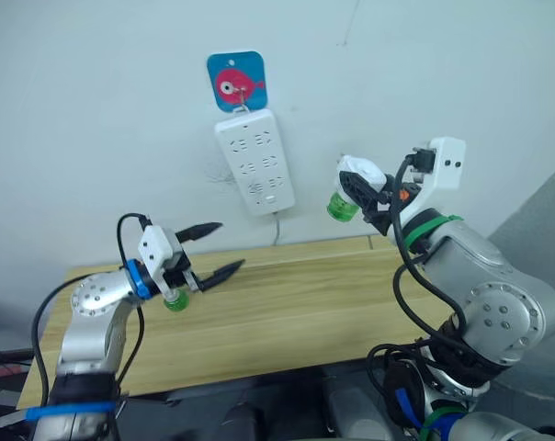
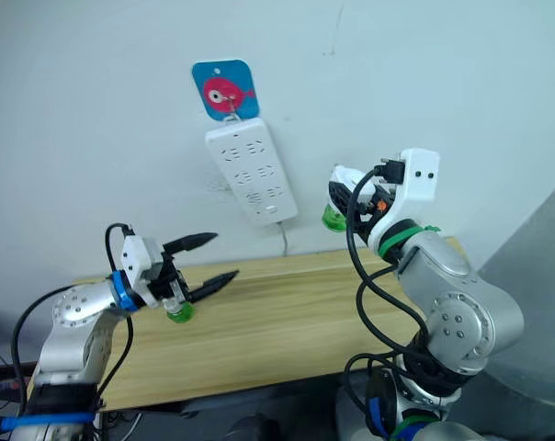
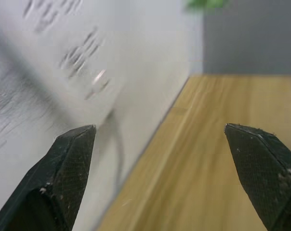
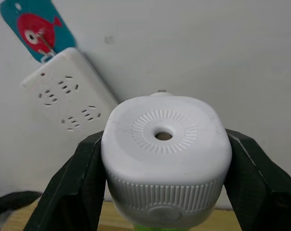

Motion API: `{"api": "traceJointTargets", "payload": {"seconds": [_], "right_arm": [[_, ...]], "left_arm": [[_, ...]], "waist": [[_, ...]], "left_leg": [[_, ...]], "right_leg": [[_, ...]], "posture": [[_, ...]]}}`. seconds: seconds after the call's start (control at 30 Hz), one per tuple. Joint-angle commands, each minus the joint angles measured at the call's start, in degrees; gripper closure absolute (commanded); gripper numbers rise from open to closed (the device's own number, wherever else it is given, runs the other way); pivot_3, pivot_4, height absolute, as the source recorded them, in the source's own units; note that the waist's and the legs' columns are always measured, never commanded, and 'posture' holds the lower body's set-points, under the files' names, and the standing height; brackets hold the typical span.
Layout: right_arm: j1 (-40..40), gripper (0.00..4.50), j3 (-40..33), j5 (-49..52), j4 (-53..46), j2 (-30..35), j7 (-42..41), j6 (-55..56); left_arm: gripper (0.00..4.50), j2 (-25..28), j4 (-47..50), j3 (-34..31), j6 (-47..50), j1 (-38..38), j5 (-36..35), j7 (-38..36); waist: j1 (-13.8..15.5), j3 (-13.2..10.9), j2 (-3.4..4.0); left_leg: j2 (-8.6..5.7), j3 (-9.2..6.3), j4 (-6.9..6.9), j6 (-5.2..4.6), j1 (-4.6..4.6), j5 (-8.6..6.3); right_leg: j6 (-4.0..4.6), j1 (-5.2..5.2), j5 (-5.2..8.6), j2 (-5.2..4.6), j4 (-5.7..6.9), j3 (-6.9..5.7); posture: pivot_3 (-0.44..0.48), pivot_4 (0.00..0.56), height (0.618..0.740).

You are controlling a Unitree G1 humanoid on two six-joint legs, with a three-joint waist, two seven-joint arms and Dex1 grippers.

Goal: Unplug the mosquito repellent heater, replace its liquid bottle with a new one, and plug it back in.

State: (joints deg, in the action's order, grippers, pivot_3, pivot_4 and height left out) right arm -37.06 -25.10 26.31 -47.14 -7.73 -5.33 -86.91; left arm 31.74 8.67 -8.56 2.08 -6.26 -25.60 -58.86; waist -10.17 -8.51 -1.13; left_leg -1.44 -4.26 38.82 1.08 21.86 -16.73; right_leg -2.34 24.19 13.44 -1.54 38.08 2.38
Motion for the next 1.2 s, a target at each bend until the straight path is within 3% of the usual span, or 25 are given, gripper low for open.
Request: {"api": "traceJointTargets", "payload": {"seconds": [0.03,0.23,0.63,1.0,1.1,1.2], "right_arm": [[-2.53,1.55,-6.23,3.86,-3.20,-7.67,-0.53,-1.73],[-4.25,1.55,-11.47,8.09,-3.02,-13.06,0.94,-3.52],[-1.52,1.55,-11.00,18.32,0.12,-16.14,9.21,1.40],[3.68,1.55,-5.23,32.63,5.08,-11.94,20.47,9.95],[4.74,1.55,-4.75,40.89,7.92,-11.80,27.66,16.00],[6.52,1.55,-2.34,49.48,9.90,-7.66,33.59,22.07]], "left_arm": [[0.00,-2.58,11.66,3.56,7.99,-0.48,-4.84,6.17],[0.00,-9.41,12.81,11.73,16.37,-8.68,-5.40,12.05],[0.00,-20.20,-6.13,17.02,13.02,-20.78,1.27,14.97],[0.00,-23.68,-6.91,16.14,13.21,-24.09,-1.10,12.38],[0.00,-22.87,-6.61,14.82,12.23,-23.55,-1.00,12.77],[0.00,-20.54,-5.82,12.30,12.32,-21.87,-1.02,13.67]], "waist": [[0.72,-0.01,0.12],[0.65,-0.01,0.35],[-0.84,0.18,0.76],[-1.05,0.18,0.78],[-1.05,0.18,0.77],[-1.11,0.17,0.78]], "left_leg": [[-0.02,0.01,0.03,0.00,-0.04,0.00],[0.03,0.06,0.08,-0.02,-0.14,0.02],[0.03,0.13,0.03,-0.04,-0.11,0.02],[0.02,0.12,0.03,-0.04,-0.07,0.02],[0.02,0.11,0.03,-0.04,-0.07,0.02],[0.02,0.13,0.03,-0.04,-0.05,0.02]], "right_leg": [[0.00,-0.05,0.00,0.00,-0.01,-0.01],[0.00,-0.13,0.00,0.32,0.07,-0.01],[-0.01,-0.12,0.01,0.52,0.04,0.03],[-0.02,-0.11,0.01,0.52,0.00,0.07],[-0.02,-0.12,0.02,0.52,0.00,0.08],[-0.03,-0.11,0.02,0.52,-0.02,0.10]], "posture": [[-0.194,0.131,0.740],[-0.203,0.124,0.740],[-0.227,0.121,0.740],[-0.231,0.119,0.740],[-0.237,0.121,0.740],[-0.238,0.122,0.740]]}}
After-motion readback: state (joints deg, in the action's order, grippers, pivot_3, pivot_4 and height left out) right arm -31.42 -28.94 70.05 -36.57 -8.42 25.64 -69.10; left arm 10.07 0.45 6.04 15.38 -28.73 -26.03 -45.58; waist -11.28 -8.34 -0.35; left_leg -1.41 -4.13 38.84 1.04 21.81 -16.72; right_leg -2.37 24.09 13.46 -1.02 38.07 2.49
